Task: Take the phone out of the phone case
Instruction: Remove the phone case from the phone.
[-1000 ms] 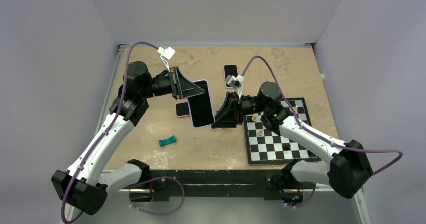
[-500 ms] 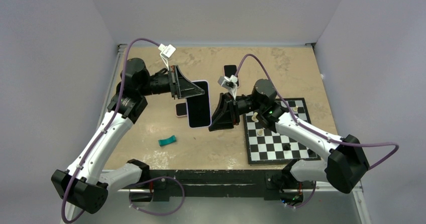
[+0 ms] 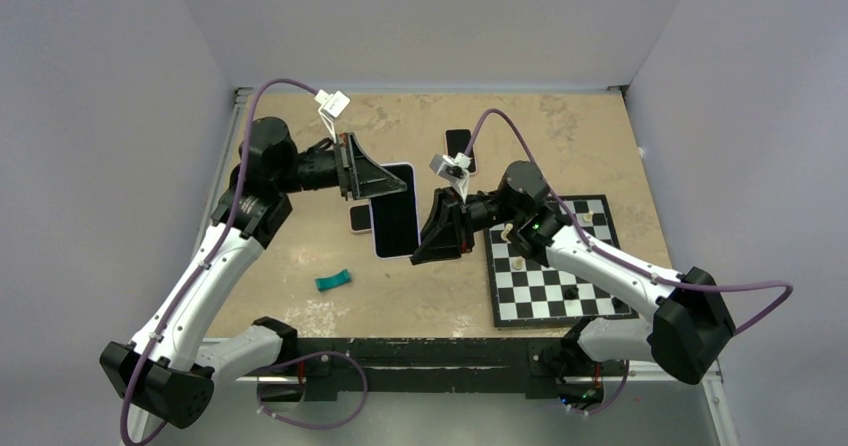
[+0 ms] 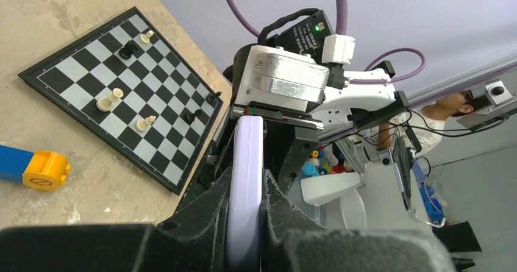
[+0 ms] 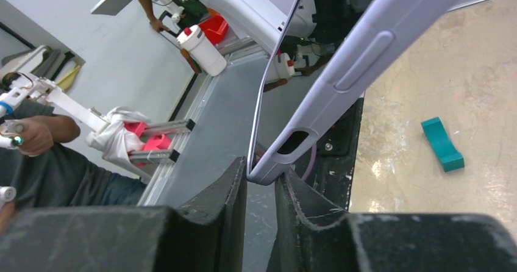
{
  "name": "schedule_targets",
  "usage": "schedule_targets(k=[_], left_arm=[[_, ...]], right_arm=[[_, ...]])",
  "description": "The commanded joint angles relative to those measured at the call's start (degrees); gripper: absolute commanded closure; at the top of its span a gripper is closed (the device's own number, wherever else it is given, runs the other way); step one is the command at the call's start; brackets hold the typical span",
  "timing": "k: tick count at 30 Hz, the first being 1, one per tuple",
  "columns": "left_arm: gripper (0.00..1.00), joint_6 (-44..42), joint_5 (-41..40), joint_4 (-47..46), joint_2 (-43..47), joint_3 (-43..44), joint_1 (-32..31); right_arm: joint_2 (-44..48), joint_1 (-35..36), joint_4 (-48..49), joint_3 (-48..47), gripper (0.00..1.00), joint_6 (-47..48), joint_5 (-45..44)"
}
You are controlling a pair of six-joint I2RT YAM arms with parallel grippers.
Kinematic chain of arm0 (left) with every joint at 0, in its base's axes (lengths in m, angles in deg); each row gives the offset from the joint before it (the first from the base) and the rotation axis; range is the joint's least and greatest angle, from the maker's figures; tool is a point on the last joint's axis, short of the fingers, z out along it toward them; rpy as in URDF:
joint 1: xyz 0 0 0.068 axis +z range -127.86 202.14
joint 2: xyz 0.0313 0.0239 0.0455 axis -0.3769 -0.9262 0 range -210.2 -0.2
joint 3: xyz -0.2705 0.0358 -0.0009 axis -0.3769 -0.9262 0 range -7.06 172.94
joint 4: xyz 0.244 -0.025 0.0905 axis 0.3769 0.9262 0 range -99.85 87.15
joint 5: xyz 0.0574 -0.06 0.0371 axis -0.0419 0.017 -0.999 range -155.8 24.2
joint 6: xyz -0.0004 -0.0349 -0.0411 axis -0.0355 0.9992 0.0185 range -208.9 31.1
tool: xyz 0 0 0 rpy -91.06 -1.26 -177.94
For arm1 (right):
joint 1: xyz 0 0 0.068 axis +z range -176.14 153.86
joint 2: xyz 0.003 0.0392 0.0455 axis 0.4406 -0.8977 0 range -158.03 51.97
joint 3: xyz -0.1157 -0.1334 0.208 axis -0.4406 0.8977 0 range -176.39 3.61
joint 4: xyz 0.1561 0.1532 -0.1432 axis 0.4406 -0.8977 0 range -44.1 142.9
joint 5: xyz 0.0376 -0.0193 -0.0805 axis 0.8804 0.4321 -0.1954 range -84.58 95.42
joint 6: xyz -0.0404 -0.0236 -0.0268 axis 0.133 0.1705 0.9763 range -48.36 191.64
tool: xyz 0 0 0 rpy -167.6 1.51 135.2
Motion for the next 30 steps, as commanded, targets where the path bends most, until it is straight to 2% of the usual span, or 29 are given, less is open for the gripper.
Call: schedule_targets(k=[1,2,3,4,6,10,16,18,21,24,30], left_arm=[[1.0,1.1,-1.1,-1.3,2.0,3.2,0.1],[1.0,1.7,-1.0,-1.1,1.9,3.2,0.1],[1.0,2.4,-1.0,-0.6,1.9,3.2,0.1],[1.0,2.8,-1.1,0.6,1.8,3.6,0.1],[1.0,4.3,-1.2,3.7,1.2,4.3,0.1],[1.0,11.3,2.6,5.2,-2.2,4.1,0.2],[1.0,23.5,5.8,-7.6,-4.4,-2.5,0.2],[1.0,27.3,5.7,-13.4,-4.6,-4.3,0.2],[1.0,30.6,5.4,-16.9,-4.7,-5.7,0.2],[1.0,31.9,4.9,-18.0,-4.4,-6.1,0.2],[1.0,34.4,3.5,-20.8,-2.9,-7.7,0.2]], right_arm=[[0.0,0.7,2.4,-2.3,0.83,1.2,-0.7],[-0.1,0.6,2.4,-2.5,0.87,1.6,-1.0],[-0.1,0.8,3.0,-2.5,0.96,1.8,-1.3],[0.1,0.8,4.2,-2.3,1.0,2.1,-1.8],[1.4,1.0,5.3,-1.3,1.0,6.0,-4.3],[7.5,3.3,-8.4,-3.8,1.0,25.0,-14.8],[8.3,4.1,-17.9,-12.2,1.0,35.9,-19.3],[7.5,4.1,-20.5,-14.9,1.0,38.3,-21.1],[6.3,4.1,-22.2,-18.2,1.0,41.7,-23.7],[4.8,4.1,-24.0,-21.1,1.0,43.1,-26.9],[4.9,4.1,-23.6,-20.6,1.0,44.0,-34.5]])
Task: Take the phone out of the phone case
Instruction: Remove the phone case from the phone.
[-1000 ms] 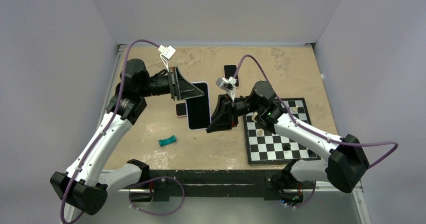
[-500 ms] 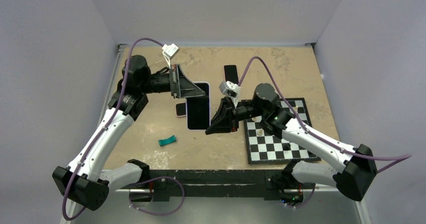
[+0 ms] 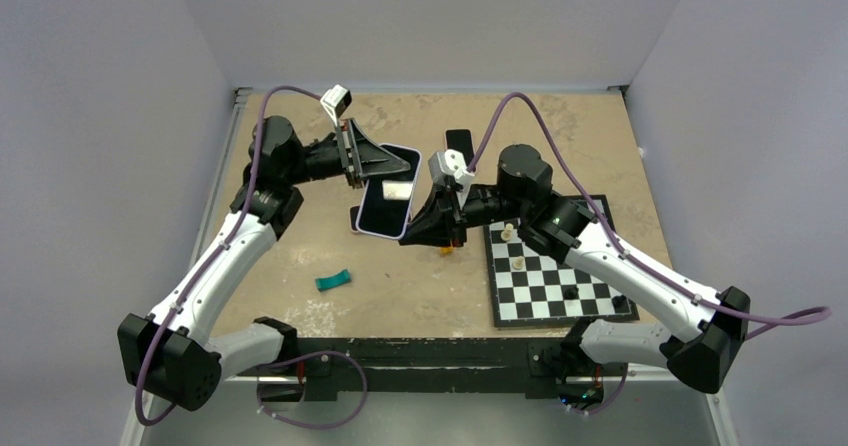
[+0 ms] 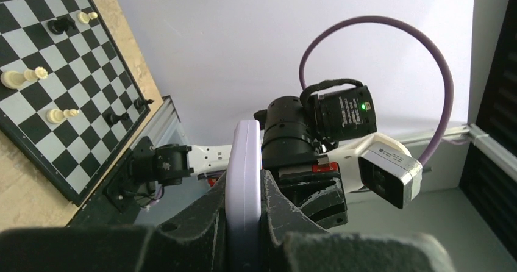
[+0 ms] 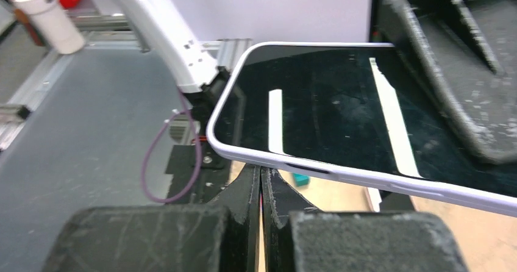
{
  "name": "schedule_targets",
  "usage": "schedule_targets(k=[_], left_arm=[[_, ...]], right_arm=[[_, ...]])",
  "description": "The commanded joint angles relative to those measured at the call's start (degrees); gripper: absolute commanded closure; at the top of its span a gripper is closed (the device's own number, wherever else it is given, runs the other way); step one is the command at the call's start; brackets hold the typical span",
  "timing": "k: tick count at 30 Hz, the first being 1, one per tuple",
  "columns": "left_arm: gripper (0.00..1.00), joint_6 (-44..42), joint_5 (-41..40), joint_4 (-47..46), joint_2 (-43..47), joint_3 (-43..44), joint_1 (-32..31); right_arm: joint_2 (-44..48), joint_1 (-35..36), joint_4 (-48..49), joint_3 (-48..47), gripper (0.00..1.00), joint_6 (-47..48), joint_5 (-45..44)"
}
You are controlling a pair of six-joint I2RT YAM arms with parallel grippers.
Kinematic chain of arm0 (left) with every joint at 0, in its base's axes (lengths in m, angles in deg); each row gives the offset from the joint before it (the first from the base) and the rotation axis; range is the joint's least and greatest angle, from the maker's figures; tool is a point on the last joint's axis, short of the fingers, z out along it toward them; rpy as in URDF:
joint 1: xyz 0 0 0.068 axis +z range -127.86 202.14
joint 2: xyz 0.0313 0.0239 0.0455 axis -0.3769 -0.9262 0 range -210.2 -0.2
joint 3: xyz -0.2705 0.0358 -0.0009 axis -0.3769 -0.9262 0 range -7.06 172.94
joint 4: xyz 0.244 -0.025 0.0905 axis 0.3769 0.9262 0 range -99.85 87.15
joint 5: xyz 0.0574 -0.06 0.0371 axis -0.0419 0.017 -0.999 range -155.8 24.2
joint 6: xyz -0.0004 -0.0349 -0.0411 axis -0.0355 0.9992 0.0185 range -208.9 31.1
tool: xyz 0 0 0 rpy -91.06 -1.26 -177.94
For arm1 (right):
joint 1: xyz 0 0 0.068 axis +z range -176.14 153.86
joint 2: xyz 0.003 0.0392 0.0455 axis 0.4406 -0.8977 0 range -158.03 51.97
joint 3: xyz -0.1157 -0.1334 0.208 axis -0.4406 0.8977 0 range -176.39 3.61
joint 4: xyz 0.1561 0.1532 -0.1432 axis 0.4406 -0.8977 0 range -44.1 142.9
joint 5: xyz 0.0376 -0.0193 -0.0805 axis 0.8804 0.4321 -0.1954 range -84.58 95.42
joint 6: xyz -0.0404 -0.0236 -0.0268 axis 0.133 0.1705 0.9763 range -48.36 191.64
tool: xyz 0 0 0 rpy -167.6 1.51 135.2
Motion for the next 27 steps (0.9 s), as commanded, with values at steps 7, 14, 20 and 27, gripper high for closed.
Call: schedule_targets(k=[7,14,20,27], left_arm=[[1.0,-3.0,-7.5,-4.0,7.6,-2.7,-1.3],[1.0,-26.2,-25.9,9.8,17.3,-1.3,-1.3],[1.0,-30.6,-26.7,12.9,18.2,0.8,-1.3],[1.0,-27.7,-25.2,8.7,18.3,0.1,-1.3]], right_arm=[[2.8,-1.3,9.0,3.1,1.0,-4.3,-19.2],[5.7,-1.3,15.0,14.3,0.59,-30.1,-21.1],[4.3,-1.3,16.8,13.5,0.37,-34.2,-4.9],[4.6,-1.3,26.1,15.4,0.36,-38.8,-1.2]])
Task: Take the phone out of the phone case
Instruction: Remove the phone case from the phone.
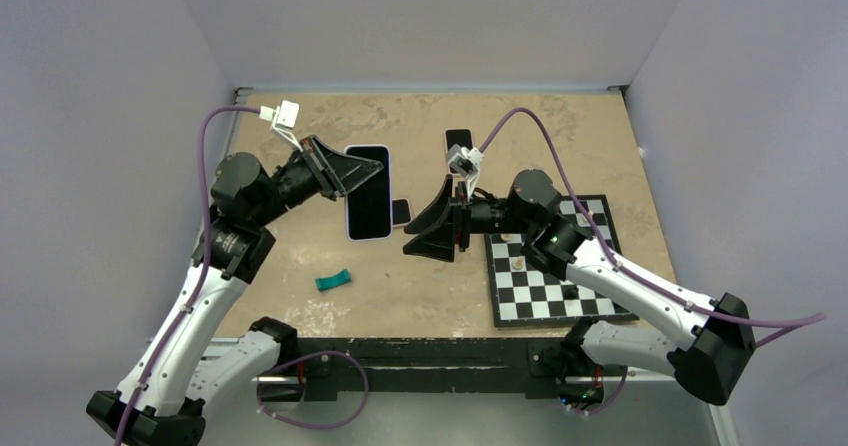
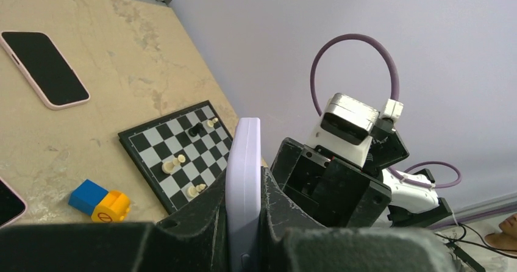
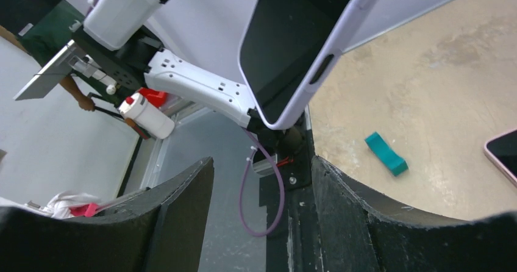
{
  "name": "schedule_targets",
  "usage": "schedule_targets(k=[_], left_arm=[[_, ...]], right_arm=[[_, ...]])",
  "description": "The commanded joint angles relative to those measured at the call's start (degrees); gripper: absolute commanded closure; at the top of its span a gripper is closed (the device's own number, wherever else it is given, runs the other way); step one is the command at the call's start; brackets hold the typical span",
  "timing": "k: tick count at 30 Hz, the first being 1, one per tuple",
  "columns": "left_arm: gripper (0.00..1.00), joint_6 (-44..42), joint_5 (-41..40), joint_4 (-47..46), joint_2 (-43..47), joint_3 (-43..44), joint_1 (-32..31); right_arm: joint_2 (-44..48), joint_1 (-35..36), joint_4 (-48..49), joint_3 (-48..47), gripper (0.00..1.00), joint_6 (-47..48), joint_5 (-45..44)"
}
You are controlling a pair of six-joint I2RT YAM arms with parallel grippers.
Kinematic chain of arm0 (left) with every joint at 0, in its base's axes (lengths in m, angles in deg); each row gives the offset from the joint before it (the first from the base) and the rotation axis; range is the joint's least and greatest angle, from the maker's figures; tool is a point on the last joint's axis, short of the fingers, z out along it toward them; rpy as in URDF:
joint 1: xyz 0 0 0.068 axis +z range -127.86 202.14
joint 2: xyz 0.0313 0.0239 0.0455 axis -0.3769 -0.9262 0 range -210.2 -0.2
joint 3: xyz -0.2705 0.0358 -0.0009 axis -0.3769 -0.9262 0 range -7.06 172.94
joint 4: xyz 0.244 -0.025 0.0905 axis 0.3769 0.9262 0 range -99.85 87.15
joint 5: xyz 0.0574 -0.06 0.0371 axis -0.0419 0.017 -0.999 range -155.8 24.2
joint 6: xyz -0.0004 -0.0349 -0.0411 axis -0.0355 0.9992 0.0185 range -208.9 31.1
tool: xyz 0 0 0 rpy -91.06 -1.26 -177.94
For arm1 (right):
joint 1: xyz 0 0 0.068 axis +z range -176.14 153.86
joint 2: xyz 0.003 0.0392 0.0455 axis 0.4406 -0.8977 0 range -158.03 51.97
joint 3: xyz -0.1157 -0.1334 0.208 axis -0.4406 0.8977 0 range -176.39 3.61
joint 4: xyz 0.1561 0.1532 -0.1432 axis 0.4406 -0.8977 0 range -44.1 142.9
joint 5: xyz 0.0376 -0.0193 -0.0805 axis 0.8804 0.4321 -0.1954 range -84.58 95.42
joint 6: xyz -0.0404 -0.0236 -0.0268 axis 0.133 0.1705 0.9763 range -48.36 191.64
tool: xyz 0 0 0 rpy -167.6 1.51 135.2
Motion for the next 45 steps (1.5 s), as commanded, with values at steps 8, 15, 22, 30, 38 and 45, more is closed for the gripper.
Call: schedule_targets(k=[8,15,22,30,38,45], left_arm=[[1.0,7.7,3.6,-14.3,-1.6,-0.3,-0.1],[1.0,9.9,5.3,-17.5,-3.5,-0.7,-0.1],[1.0,12.0,5.9,-19.2,-3.5,-1.8,-0.1],[1.0,25.3,14.0,-16.3,-7.1,-0.9,-0.1],[1.0,48.5,22.8,-40.9,-15.1,-6.6,0.3],[1.0,53.3,23.3,-48.3,-20.7,-6.6,0.7]], right_arm=[[-6.2,0.0,13.6,-3.5,0.42,-7.0,5.9],[-9.5,0.0,18.2,-5.4,0.5,-8.7,8.5],[-10.5,0.0,20.8,-4.9,0.73,-8.9,9.6],[-7.8,0.3,24.9,-1.2,1.0,5.2,7.3],[-12.1,0.3,1.5,-17.0,1.0,25.4,-1.7],[-18.3,-0.5,-1.4,-24.4,1.0,26.5,-7.2]])
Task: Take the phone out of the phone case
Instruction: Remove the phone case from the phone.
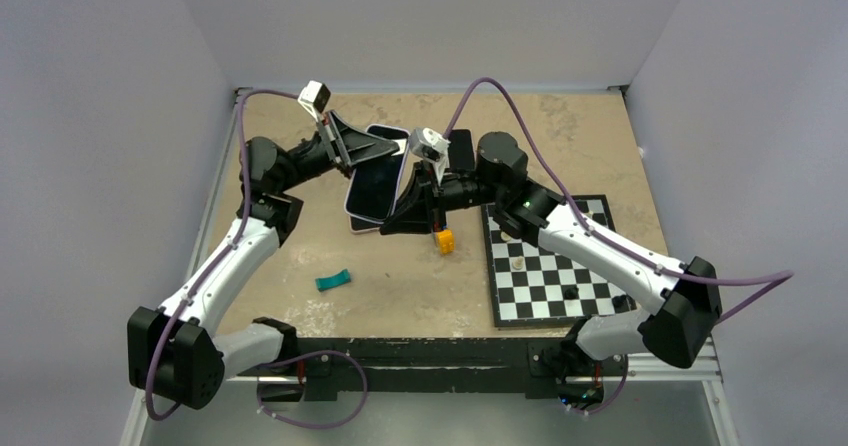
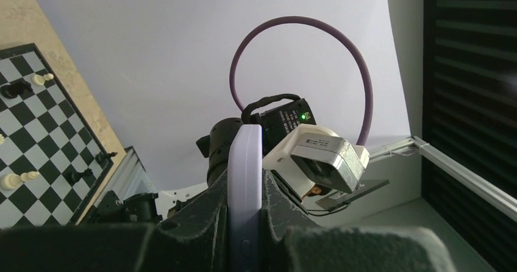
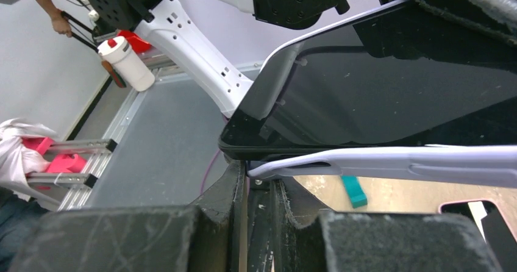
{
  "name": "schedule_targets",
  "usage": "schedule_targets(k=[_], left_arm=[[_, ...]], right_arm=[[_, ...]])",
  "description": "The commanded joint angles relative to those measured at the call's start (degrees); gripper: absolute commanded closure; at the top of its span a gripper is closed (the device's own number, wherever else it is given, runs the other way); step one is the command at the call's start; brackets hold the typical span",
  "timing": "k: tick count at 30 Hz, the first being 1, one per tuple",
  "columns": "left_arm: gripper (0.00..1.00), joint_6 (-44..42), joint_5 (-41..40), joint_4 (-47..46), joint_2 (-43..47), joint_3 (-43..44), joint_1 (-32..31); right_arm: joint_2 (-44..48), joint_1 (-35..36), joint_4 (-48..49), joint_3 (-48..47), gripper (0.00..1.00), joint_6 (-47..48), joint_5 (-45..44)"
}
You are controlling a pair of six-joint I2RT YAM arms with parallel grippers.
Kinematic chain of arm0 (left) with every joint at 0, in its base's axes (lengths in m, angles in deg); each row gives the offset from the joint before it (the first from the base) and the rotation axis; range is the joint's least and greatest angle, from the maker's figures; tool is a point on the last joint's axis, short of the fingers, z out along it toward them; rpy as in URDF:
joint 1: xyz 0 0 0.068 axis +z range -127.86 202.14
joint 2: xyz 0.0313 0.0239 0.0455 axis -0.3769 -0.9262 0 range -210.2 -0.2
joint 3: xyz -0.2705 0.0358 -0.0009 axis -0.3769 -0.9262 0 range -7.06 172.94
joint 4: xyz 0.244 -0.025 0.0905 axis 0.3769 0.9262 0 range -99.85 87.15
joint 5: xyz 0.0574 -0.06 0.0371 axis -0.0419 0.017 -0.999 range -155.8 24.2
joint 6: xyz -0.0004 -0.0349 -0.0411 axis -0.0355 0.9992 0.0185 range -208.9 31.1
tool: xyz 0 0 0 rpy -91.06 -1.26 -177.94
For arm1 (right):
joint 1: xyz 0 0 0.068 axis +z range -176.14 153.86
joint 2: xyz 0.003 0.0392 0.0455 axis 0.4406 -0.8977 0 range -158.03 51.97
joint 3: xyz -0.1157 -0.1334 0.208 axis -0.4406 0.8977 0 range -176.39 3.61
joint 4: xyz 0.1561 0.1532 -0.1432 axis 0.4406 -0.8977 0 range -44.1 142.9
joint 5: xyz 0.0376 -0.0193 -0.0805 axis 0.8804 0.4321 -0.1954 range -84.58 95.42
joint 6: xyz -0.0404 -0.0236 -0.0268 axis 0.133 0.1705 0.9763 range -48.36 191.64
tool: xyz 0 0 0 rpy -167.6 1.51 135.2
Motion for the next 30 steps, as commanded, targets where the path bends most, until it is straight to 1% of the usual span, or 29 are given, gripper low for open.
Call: schedule_targets(k=[1,4,5,6,8,10,12,14,16,18,21,22,23,28,30], left_arm=[[1.0,11.4,2.8,-8.2,-3.8,-0.5,-3.1],[1.0,10.7,1.1,-8.4,-4.2,0.1,-3.0],[1.0,10.1,0.1,-8.0,-4.0,0.3,-2.9],[1.0,8.6,-0.8,-6.4,-3.5,0.6,-2.8],[1.0,2.0,-2.9,1.0,-1.3,2.0,-2.8],[1.0,-7.1,-7.2,12.4,2.2,3.6,-2.7],[1.0,-13.3,-14.0,19.0,6.0,3.4,-2.8],[1.0,-15.5,-18.9,19.8,7.7,2.4,-2.8],[1.0,-15.3,-21.7,18.6,7.8,1.7,-2.8],[1.0,-14.3,-23.4,16.5,7.6,0.7,-2.8],[1.0,-12.4,-26.5,13.2,8.2,-1.7,-2.8],[1.0,-11.7,-27.5,12.5,8.7,-2.5,-2.7],[1.0,-11.2,-28.9,11.7,9.0,-3.1,-2.8],[1.0,-9.2,-33.0,5.8,9.6,-5.9,-2.8],[1.0,-7.9,-34.3,2.4,9.1,-6.9,-2.7]], right_arm=[[-4.8,-1.3,4.7,-7.5,1.0,9.4,-18.6],[-5.2,-2.8,4.6,-6.7,1.0,9.3,-23.5],[-4.9,-3.3,4.6,-5.8,1.0,9.1,-27.0],[-4.8,-3.4,3.4,-5.2,1.0,8.9,-32.3],[-4.5,-3.3,-2.1,-5.5,1.0,7.6,-46.8],[-2.6,-3.2,-2.4,-3.1,1.0,4.4,-51.4],[0.1,-2.8,0.2,0.7,1.0,-0.4,-51.7],[2.0,-2.8,1.5,2.6,1.0,-4.9,-49.1],[3.0,-2.8,4.3,4.1,0.98,-8.3,-42.0],[3.9,-2.8,7.1,5.8,0.9,-11.1,-35.9],[5.8,-2.8,14.0,10.3,0.64,-16.1,-30.5],[6.2,-2.8,17.4,11.9,0.57,-17.4,-29.6],[6.6,-2.8,19.5,13.7,0.51,-18.5,-29.3],[7.1,-2.7,26.7,19.9,0.26,-23.4,-29.8],[6.8,-2.2,29.5,21.1,0.22,-24.9,-30.3]])
